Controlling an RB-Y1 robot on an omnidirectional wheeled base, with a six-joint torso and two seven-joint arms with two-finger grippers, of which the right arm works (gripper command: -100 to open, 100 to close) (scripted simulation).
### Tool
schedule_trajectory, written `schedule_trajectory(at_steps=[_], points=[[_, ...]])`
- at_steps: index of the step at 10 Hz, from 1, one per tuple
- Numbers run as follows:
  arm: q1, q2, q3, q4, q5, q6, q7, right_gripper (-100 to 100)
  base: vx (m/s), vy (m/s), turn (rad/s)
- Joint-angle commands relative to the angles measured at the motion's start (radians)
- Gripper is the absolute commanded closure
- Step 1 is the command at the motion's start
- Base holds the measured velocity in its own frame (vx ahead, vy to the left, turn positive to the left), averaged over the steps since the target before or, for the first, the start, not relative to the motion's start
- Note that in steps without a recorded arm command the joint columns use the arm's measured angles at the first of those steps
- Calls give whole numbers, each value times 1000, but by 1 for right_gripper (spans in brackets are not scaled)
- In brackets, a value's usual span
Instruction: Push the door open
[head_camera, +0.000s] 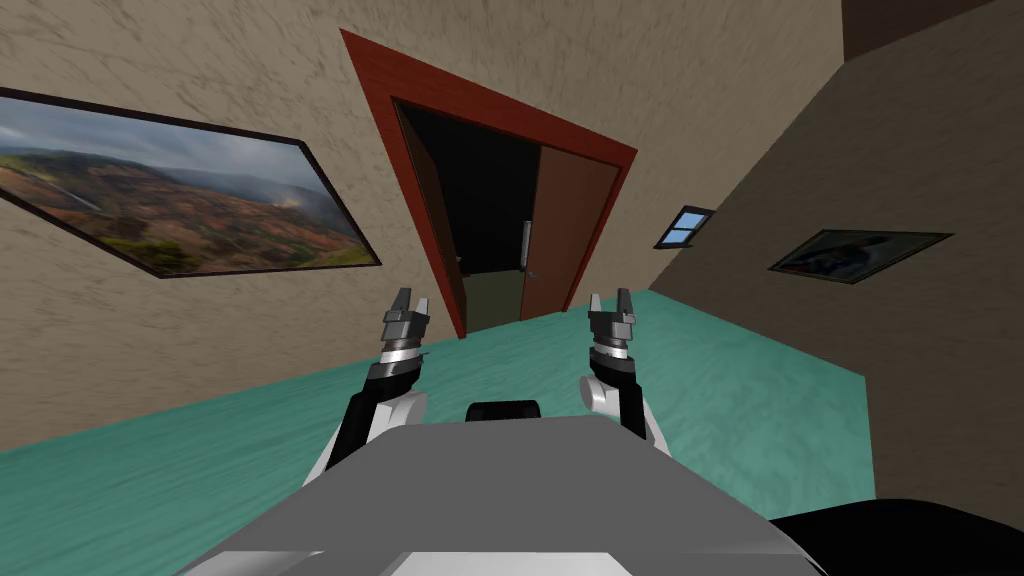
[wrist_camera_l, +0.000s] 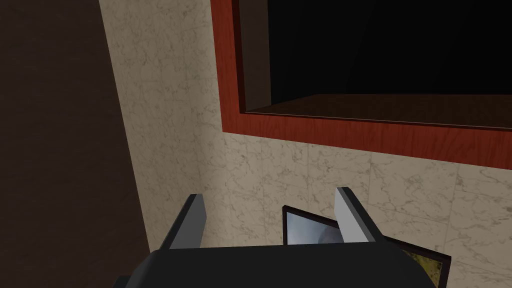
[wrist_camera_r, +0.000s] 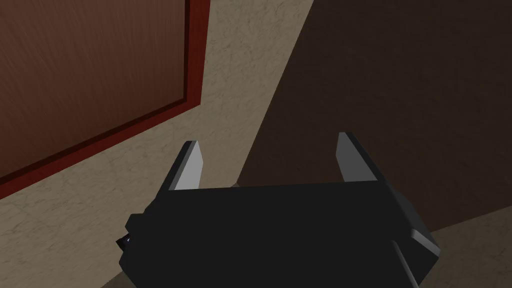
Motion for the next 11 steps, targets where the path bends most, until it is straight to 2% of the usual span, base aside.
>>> schedule_trajectory(at_steps=[1,4,6,11], points=[[-11,-11,5,37,-4,-6,-1,-100,78,62,107],[-27,-27,13,94,-11,-14,-3,-100,194,-81,35],[-43,-41,21,154,-18,-23,-4,-100,171,-54,58],[-76,-66,36,268,-32,-41,-7,-100,116,-39,53]])
